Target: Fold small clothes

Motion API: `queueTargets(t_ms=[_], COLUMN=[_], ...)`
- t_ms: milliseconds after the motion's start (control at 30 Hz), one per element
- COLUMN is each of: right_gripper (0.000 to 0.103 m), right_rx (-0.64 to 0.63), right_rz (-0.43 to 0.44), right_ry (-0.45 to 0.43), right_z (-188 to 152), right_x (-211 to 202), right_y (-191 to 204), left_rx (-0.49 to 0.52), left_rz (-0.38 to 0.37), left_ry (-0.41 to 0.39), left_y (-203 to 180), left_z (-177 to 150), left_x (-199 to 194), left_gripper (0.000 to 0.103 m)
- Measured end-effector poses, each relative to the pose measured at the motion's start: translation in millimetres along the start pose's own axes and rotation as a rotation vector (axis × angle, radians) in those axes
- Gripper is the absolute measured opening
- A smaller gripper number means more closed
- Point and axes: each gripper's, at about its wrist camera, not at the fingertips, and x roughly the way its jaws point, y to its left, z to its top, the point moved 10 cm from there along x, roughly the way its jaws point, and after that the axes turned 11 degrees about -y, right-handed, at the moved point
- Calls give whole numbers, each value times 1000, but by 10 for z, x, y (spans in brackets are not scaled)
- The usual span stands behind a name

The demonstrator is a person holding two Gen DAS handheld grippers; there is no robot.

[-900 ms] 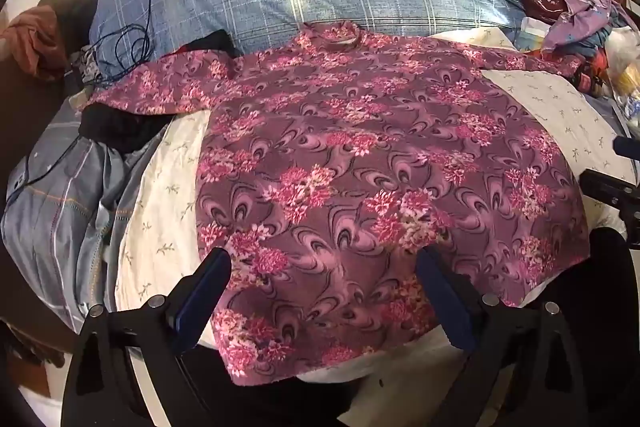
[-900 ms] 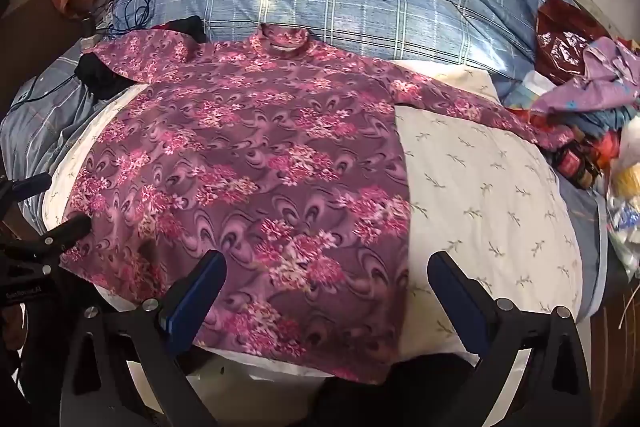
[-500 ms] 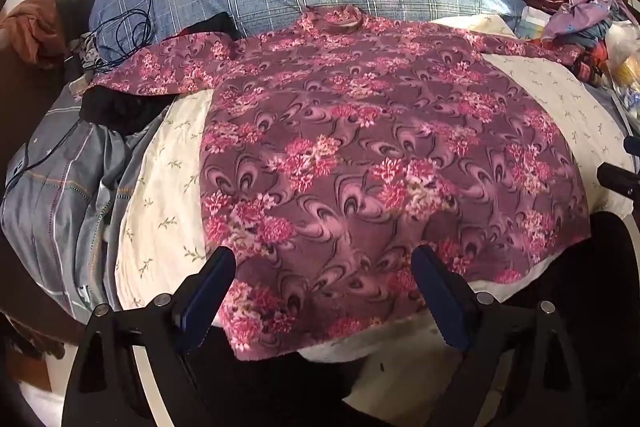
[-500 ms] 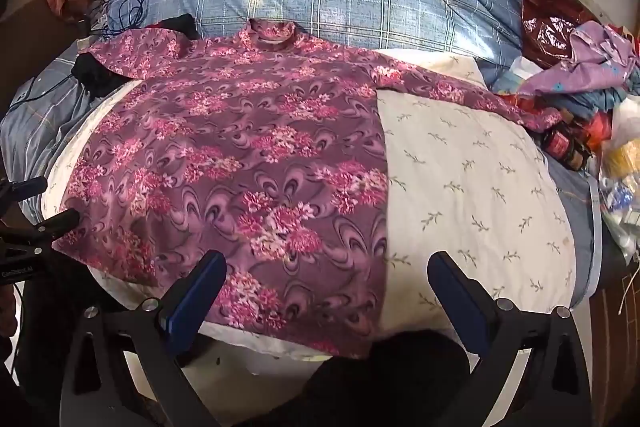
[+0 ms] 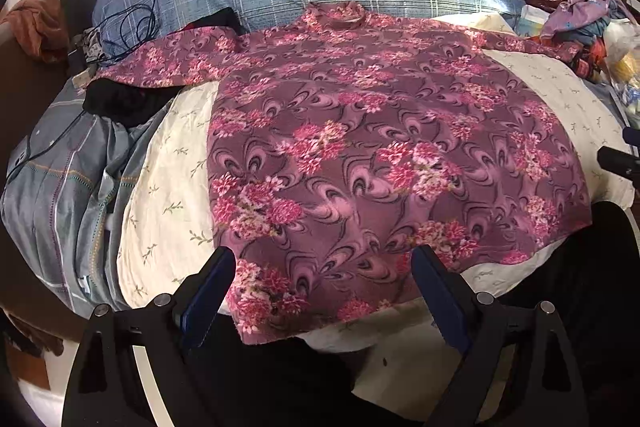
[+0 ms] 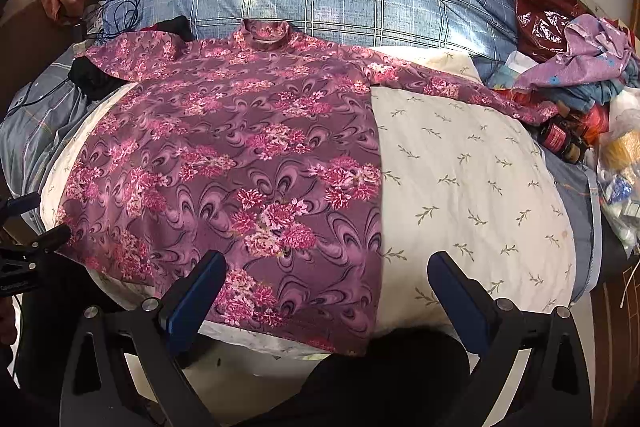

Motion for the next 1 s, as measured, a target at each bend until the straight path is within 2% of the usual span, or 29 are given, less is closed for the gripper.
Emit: queueTargets(t_ms=[333, 767, 1000], right_gripper=[102, 102, 102], right_rx=[4, -18, -12], right_rz=[-2, 3, 12], right_ry=[7, -21, -19], right_z=[-25, 170, 172], right_x=[25, -29, 40], right_y=[2, 61, 111], left_rx=[-27, -72, -81], left_rz=[-37, -22, -19], left_ry=[-54, -81, -56], left_y=[-39, 92, 139], left_z=[129, 281, 333], left_x=[-161, -254, -154], left_gripper=[90, 91, 91])
